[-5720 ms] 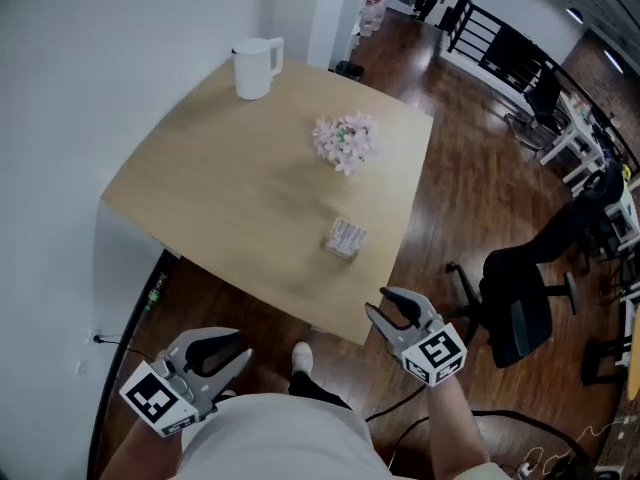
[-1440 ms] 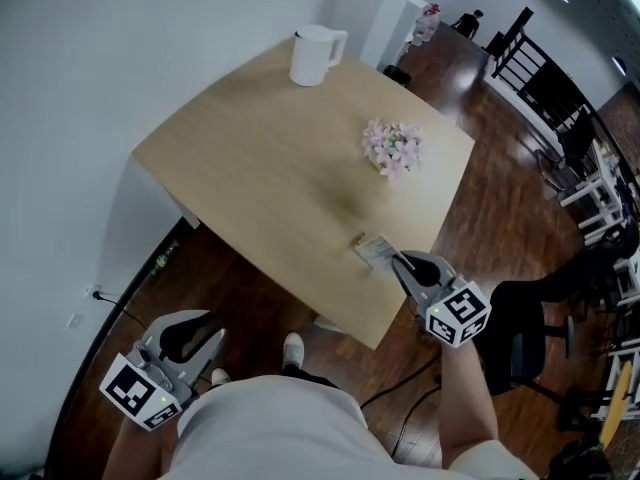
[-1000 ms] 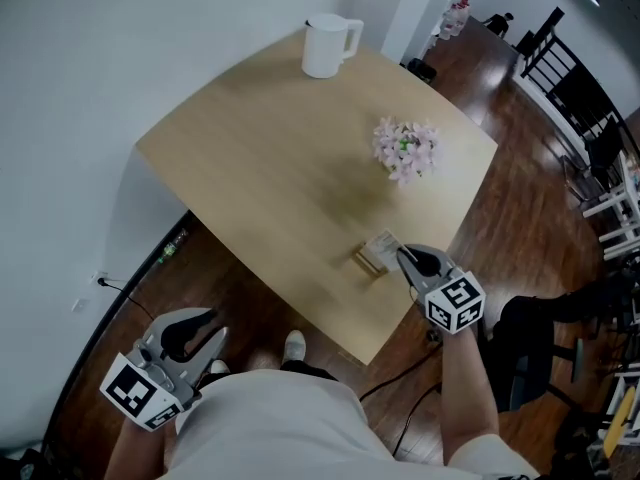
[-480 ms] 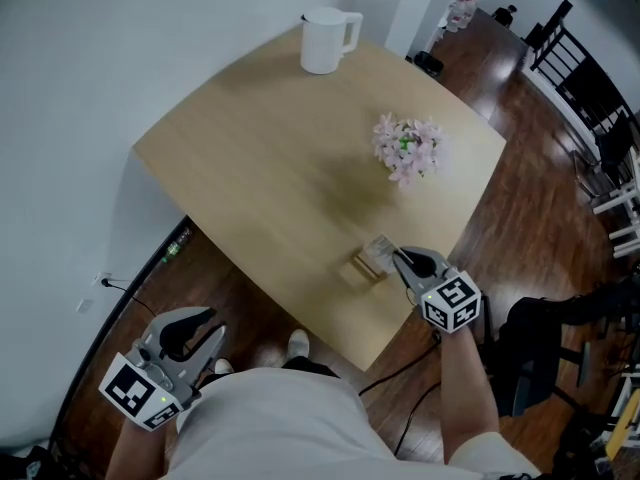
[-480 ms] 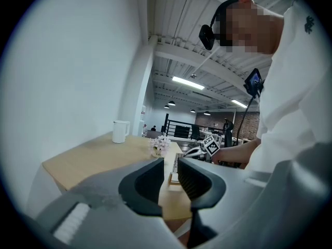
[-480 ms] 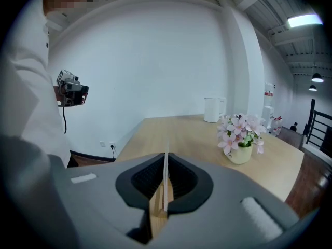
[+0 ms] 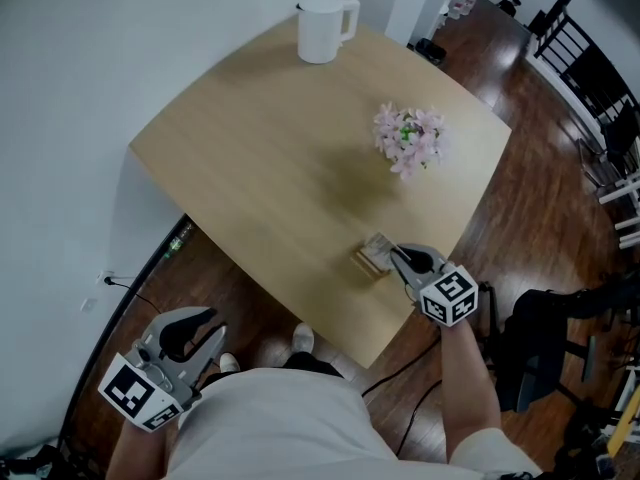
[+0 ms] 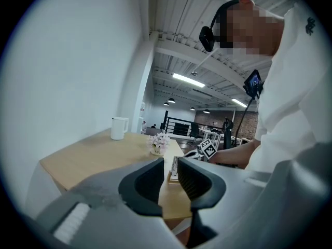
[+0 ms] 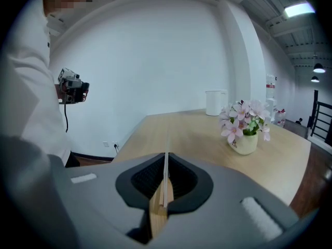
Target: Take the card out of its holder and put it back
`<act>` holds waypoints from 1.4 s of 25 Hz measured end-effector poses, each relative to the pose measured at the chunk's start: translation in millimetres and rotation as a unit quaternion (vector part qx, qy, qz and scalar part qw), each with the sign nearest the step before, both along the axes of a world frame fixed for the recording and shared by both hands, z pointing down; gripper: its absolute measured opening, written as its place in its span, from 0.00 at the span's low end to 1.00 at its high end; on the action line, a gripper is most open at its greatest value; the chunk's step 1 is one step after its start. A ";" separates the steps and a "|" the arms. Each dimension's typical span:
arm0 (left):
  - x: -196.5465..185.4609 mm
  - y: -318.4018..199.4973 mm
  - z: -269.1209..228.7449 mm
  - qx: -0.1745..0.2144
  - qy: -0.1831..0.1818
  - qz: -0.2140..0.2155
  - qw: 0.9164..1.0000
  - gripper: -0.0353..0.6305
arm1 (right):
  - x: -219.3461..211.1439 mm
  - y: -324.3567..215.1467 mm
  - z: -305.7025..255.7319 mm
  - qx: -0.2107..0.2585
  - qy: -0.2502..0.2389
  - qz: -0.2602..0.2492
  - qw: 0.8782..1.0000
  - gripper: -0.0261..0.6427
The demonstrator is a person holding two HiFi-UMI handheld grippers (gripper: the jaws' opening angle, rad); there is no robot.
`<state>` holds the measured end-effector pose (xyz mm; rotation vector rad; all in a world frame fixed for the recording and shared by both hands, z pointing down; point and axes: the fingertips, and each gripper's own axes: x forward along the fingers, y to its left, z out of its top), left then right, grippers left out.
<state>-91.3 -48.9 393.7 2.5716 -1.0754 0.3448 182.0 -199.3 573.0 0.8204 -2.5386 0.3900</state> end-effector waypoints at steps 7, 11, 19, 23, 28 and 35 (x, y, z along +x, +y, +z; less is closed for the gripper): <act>0.1 -1.8 3.0 -0.010 -0.002 0.001 1.000 0.19 | -1.3 -0.4 16.7 -0.014 0.001 0.000 1.000 0.07; -3.0 -2.7 1.4 -0.008 -0.003 0.002 1.000 0.19 | -0.6 -1.7 20.0 -0.016 0.005 0.006 1.000 0.07; -24.4 7.9 -8.9 0.007 0.002 0.010 1.000 0.19 | 2.1 -6.9 11.4 0.010 0.037 0.067 0.997 0.19; -39.3 23.2 -19.7 0.015 0.006 0.028 0.999 0.19 | -1.0 1.7 -25.9 0.054 0.047 0.113 0.991 0.25; -62.4 48.5 -26.0 0.031 0.014 0.072 0.997 0.19 | -14.6 58.2 -73.6 0.098 0.059 0.169 0.979 0.28; -111.2 105.7 -25.4 0.052 0.019 0.152 0.987 0.19 | -75.5 214.0 -99.6 0.092 0.053 0.246 0.963 0.29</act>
